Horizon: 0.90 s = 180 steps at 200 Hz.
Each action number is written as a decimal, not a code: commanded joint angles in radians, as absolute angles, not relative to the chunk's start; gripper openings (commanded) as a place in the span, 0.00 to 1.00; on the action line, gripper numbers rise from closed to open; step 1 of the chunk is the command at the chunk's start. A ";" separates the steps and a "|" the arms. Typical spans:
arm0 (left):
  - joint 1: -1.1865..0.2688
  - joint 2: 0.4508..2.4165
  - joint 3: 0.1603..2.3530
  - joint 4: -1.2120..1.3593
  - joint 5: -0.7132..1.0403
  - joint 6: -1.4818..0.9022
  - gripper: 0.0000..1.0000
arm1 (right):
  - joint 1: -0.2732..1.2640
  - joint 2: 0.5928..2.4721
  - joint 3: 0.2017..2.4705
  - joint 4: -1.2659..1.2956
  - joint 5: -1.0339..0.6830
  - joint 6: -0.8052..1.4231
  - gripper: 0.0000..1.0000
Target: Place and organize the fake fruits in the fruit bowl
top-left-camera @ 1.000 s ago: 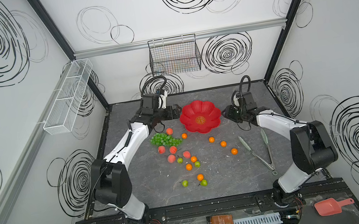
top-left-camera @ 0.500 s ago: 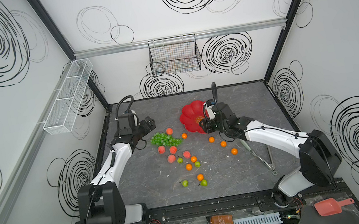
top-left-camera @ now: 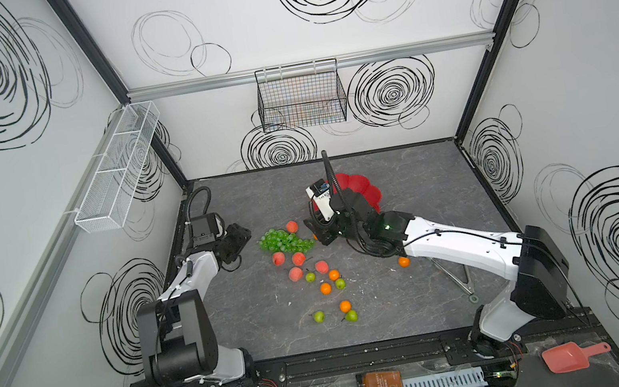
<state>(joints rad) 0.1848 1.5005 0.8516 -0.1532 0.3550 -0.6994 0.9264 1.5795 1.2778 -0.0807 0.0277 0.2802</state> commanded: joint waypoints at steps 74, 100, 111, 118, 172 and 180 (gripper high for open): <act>0.229 1.622 0.869 -0.026 0.486 -0.815 0.47 | 0.990 1.491 1.238 0.069 0.087 0.227 0.43; 0.233 1.654 0.868 -0.014 0.515 -0.832 0.48 | 0.992 1.491 1.235 0.069 0.092 0.226 0.44; 0.235 1.671 0.872 -0.007 0.533 -0.842 0.48 | 0.991 1.490 1.233 0.066 0.095 0.228 0.44; 0.235 1.678 0.874 -0.004 0.539 -0.847 0.48 | 0.992 1.490 1.235 0.063 0.096 0.228 0.44; 0.236 1.723 0.874 0.029 0.560 -0.899 0.48 | 1.000 1.484 1.222 0.065 0.105 0.234 0.44; 0.237 1.730 0.878 0.028 0.560 -0.900 0.47 | 1.001 1.485 1.222 0.063 0.106 0.235 0.44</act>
<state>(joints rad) 0.2256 1.7084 0.8536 -0.0177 0.5388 -0.8677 0.9909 1.5158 1.2350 0.0364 0.0845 0.2417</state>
